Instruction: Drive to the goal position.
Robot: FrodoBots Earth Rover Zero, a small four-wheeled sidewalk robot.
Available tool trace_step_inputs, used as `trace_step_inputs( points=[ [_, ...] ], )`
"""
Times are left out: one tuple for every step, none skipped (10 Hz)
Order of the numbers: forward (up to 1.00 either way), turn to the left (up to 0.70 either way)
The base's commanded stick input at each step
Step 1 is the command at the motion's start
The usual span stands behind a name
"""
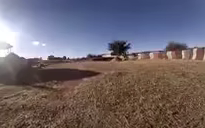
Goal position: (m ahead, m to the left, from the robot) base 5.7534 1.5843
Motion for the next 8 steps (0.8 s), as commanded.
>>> trace_step_inputs(
  points=[
    [0.5,0.0],
    [0.5,0.0],
    [0.5,0.0],
    [0.5,0.0],
    [0.5,0.0],
    [0.5,0.0],
    [0.5,0.0],
    [0.5,0.0]
  ],
)
